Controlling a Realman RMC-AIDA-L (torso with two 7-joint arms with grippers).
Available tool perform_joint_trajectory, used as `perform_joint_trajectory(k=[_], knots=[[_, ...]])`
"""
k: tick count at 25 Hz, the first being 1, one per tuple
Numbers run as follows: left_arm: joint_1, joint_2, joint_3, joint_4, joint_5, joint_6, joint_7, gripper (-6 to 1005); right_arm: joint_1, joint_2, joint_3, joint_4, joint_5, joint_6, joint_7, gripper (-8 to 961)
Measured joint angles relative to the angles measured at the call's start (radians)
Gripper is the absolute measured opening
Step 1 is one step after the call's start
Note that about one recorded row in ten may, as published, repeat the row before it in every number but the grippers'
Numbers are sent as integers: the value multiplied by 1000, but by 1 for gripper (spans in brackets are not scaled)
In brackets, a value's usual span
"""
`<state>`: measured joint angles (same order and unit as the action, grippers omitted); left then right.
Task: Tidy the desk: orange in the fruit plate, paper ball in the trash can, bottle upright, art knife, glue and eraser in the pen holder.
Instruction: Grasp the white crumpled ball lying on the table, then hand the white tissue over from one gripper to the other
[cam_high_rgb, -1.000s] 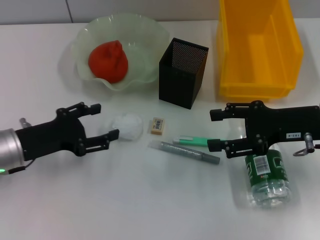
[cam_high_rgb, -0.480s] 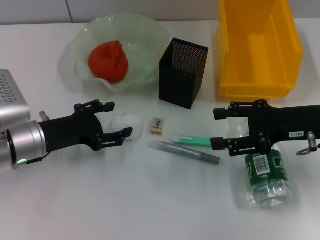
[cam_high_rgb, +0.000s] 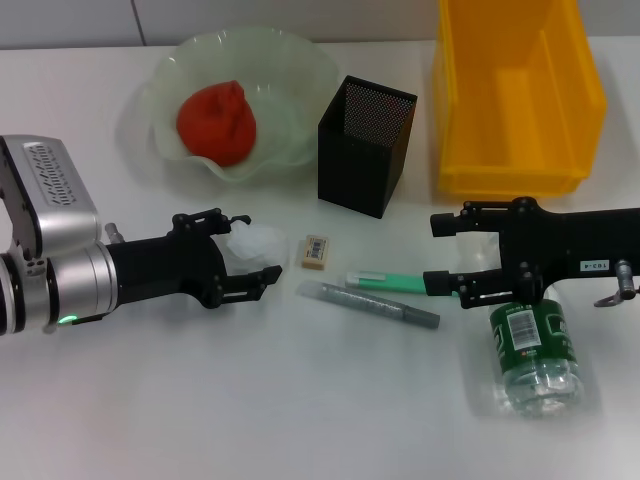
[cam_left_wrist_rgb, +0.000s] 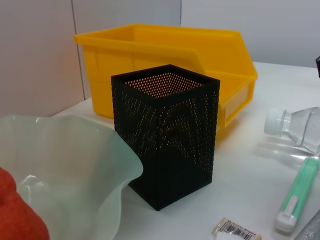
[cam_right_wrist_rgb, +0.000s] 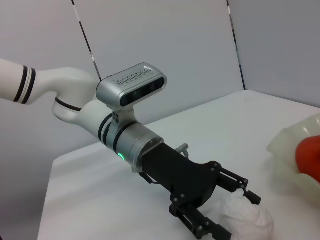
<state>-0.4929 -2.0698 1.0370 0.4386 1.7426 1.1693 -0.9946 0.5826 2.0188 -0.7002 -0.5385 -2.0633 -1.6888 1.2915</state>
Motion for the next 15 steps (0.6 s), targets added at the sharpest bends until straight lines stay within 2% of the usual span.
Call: perform_joint_trajectory(k=[3,9,12,15], knots=[[-4,0,2,0,0,-4,2,821,0,0,0,0,0,0,0,807],[-7,0,3,0,0,-9,5,626,2,0,1,0,2,0,0,807],[-7,1,2,0,-3,0,2,570,1,0,1,0,3,0,1,807],[2,4,-26,6,-17,73,-22,513,-1,0,1,0,4,0,1,806]])
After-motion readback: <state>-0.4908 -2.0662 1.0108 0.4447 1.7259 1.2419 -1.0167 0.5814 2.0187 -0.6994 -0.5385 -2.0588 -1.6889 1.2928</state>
